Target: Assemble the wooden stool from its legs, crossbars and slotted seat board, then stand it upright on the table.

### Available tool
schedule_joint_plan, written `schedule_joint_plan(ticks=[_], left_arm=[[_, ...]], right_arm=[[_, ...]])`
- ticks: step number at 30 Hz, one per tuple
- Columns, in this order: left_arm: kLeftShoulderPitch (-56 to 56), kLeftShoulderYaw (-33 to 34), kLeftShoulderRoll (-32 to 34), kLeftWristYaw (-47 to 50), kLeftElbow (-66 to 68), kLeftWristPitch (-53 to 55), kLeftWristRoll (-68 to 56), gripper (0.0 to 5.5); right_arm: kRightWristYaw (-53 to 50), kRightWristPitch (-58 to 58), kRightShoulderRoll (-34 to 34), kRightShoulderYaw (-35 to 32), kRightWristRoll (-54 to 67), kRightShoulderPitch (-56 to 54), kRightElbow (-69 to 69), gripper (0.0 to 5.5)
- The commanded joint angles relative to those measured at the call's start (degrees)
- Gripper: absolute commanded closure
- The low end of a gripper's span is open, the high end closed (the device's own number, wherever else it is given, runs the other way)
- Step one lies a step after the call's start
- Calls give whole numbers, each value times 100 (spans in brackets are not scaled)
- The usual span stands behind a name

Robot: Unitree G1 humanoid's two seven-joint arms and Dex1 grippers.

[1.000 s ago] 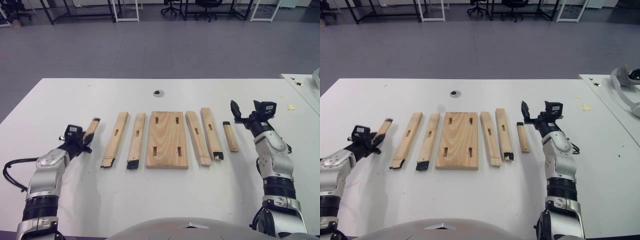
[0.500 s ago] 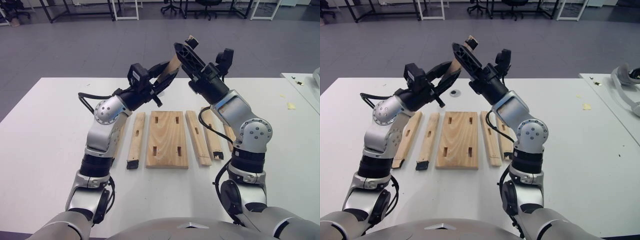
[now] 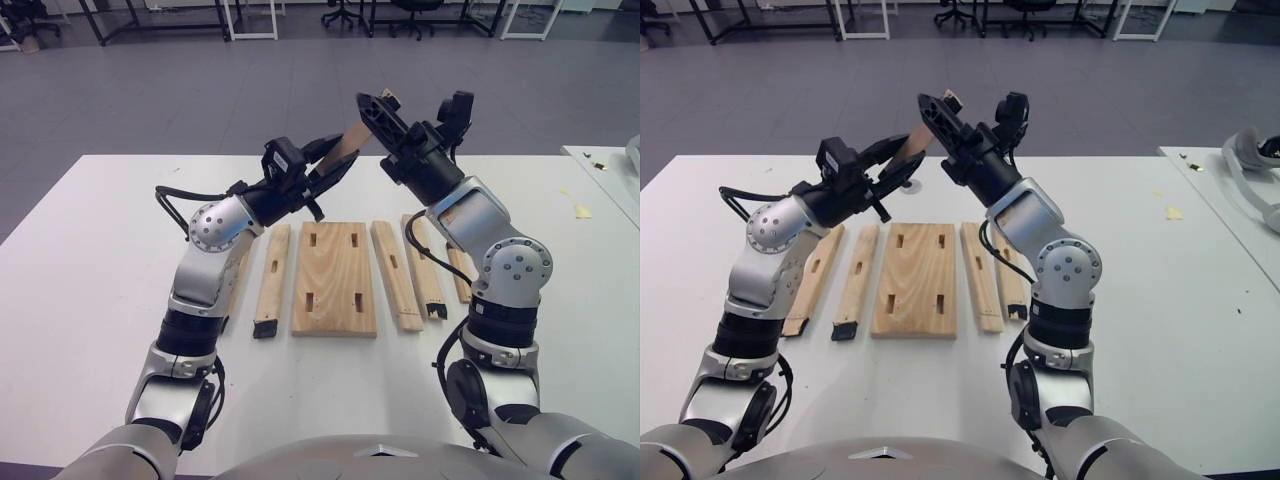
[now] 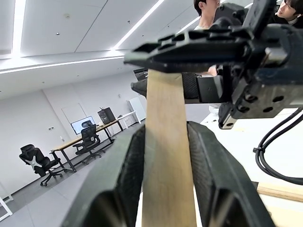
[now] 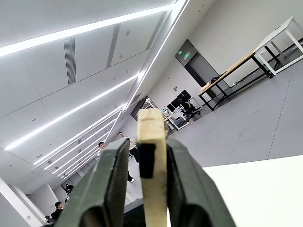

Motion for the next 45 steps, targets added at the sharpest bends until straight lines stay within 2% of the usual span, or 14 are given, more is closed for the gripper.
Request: schedule_joint_plan(ticks=[1,6,7,10,14,17,20,27,36,45], left_arm=[[-10,-26,40,-5,73,-39,91,421],[6,-78,70,67,199,-72,252,421],[29,-125,107,52,253,-73,316,382],[332,-112,223,89,509,-63,488,337],[846,361,302,362,385,29,355,284],[931,815,219,819,438,184,240,284],[923,1002,193,1069,488,256,220,284],[864,975,208,1084,522,325,187,284],[868,903,181,1041,502,359,169,284],[920,875,201,1064,451,361,217,284]], right_arm=[[-45,-44,-62,10,-34,-146,-79,498],[-71,-201,-90,20,-315,-198,-160,509],[-109,-284,-105,36,-500,-185,-190,509],[-264,-808,-252,202,-1744,558,-340,509],[-104,-1102,-629,190,-2707,2004,-798,509],[147,-1331,-851,279,-3320,2821,-843,509],[497,-1786,-758,458,-3764,3100,-418,509],[894,-2329,-327,539,-4012,2990,124,509],[1048,-2759,-87,602,-4447,2957,699,509],[1034,-2815,-435,1175,-5649,3246,786,509]])
